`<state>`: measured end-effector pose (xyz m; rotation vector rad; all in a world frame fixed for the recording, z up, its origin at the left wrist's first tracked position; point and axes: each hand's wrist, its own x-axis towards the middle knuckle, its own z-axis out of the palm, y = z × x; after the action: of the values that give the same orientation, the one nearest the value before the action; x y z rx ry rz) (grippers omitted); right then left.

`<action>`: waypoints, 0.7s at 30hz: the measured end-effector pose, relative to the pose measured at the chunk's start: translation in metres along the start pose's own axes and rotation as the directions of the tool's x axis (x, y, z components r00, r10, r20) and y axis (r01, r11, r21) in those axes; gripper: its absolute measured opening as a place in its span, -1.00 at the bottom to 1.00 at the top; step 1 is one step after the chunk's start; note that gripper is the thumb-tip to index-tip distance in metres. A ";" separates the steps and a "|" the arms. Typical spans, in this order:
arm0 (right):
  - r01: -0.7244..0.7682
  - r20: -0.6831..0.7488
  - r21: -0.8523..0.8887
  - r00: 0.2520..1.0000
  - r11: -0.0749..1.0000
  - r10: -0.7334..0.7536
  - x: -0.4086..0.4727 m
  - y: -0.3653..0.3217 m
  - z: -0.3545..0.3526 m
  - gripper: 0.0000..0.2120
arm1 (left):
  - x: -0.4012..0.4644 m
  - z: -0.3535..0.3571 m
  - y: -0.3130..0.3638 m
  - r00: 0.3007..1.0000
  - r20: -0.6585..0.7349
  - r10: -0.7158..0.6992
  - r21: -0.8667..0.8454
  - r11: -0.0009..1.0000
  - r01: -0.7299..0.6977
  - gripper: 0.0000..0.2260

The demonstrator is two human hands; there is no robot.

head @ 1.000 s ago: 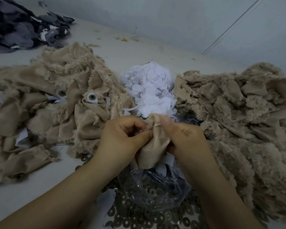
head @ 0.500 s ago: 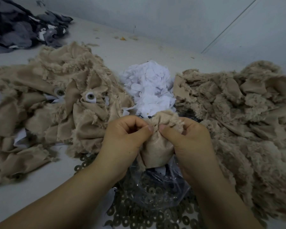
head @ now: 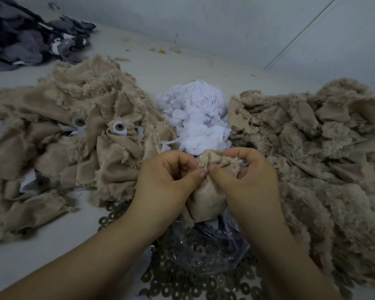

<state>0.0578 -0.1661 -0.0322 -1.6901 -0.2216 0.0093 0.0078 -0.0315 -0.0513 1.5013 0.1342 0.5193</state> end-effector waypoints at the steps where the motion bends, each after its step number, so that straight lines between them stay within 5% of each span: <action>1: 0.023 -0.003 -0.036 1.000 0.999 -0.023 0.000 0.001 0.000 -0.77 | 0.000 0.000 -0.001 1.000 -0.004 -0.003 0.007 1.000 0.003 -0.85; 5: 0.056 -0.001 -0.039 0.998 0.998 -0.056 -0.001 0.000 0.001 -0.79 | 0.000 0.001 0.003 0.998 0.008 -0.066 -0.058 0.996 0.066 -0.88; 10: -0.014 0.040 0.112 0.999 0.994 0.009 -0.002 -0.003 0.001 -0.78 | 0.003 0.001 0.011 0.950 0.107 -0.294 -0.388 0.867 0.312 -0.98; 21: -0.066 0.016 0.208 0.998 0.976 0.064 -0.001 -0.004 -0.001 -0.81 | 0.004 0.003 0.013 0.894 0.173 -0.413 -0.454 0.772 0.445 -0.92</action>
<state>0.0567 -0.1663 -0.0287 -1.4876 -0.1662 0.0864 0.0091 -0.0331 -0.0374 0.9449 0.2708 0.1114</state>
